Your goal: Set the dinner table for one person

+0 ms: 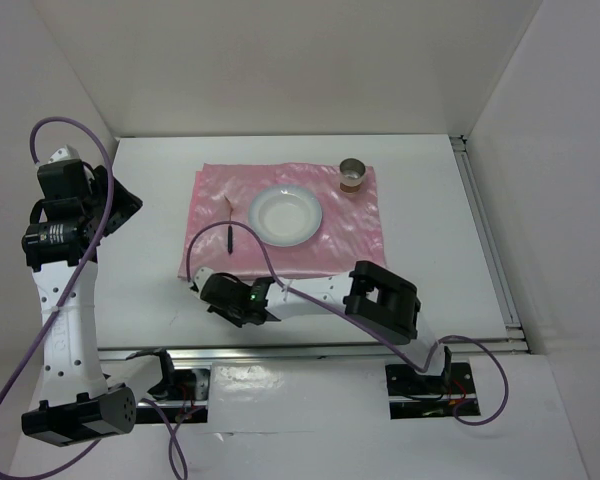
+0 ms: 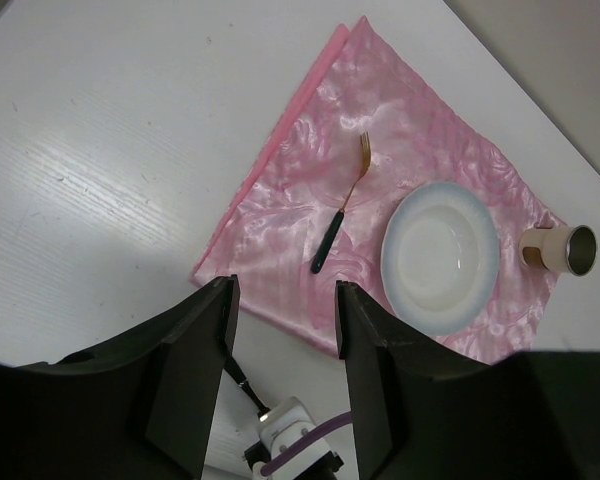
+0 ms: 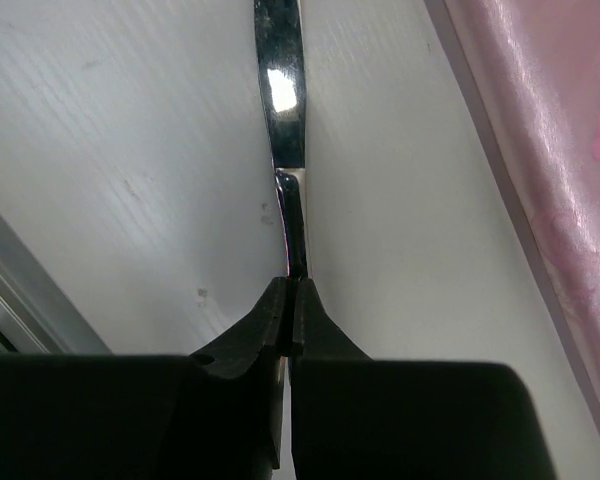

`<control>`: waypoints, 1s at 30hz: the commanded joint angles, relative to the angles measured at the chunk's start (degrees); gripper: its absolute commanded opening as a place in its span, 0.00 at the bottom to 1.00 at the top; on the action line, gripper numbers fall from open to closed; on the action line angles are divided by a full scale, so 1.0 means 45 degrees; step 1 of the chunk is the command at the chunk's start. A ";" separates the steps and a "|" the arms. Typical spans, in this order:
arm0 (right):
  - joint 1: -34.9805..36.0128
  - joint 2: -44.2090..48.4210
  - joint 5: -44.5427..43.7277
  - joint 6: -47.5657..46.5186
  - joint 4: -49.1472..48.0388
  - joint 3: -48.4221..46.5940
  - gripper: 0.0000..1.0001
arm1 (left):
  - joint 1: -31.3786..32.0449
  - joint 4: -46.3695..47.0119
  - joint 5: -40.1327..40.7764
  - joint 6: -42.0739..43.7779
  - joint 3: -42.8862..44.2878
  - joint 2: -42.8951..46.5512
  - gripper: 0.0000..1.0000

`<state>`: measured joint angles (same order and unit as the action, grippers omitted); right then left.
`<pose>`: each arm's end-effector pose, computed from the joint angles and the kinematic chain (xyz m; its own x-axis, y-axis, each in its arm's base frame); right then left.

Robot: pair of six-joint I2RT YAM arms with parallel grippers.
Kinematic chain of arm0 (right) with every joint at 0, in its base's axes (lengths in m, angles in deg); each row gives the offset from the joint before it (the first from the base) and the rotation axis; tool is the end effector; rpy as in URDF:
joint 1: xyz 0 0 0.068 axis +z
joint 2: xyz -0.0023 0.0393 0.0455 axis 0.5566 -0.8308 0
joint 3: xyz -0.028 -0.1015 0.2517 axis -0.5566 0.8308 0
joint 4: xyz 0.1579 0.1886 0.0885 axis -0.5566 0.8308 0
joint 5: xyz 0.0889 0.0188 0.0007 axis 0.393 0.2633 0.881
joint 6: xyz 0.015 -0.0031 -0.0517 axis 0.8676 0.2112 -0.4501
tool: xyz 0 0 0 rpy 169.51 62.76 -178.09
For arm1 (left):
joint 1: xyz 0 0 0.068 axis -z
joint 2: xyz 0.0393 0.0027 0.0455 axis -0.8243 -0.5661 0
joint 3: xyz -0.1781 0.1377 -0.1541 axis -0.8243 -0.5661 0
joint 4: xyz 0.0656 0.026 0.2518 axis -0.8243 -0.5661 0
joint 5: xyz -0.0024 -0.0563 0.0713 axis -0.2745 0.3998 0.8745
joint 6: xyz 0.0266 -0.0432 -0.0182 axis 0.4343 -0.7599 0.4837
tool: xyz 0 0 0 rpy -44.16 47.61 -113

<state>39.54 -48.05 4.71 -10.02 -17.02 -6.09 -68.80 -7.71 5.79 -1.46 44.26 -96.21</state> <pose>0.1376 0.4325 0.1620 -0.3018 -0.7306 -0.6125 -0.8718 0.4716 -0.1330 0.1868 0.0452 0.4303 -0.2505 -0.6658 -0.7028 -0.4978 0.7112 -0.4963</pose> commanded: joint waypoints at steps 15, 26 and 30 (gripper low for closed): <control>0.0084 0.2006 0.0334 -0.0617 -0.0486 0.0813 0.16 | -0.0038 0.0479 -0.0035 0.0136 0.0098 0.0239 0.60; -0.0600 -0.0280 0.1486 -0.0482 0.1567 -0.1612 0.42 | -0.0038 0.0479 0.0083 0.0253 0.0098 0.0122 0.60; -0.0600 -0.0397 0.1486 -0.0480 0.1567 -0.1612 0.42 | -0.0038 0.0479 0.0083 0.0253 -0.0019 0.0122 0.60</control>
<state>36.92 -49.34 10.33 -12.49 -11.33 -10.75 -68.80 -7.71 5.79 -1.35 44.26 -96.21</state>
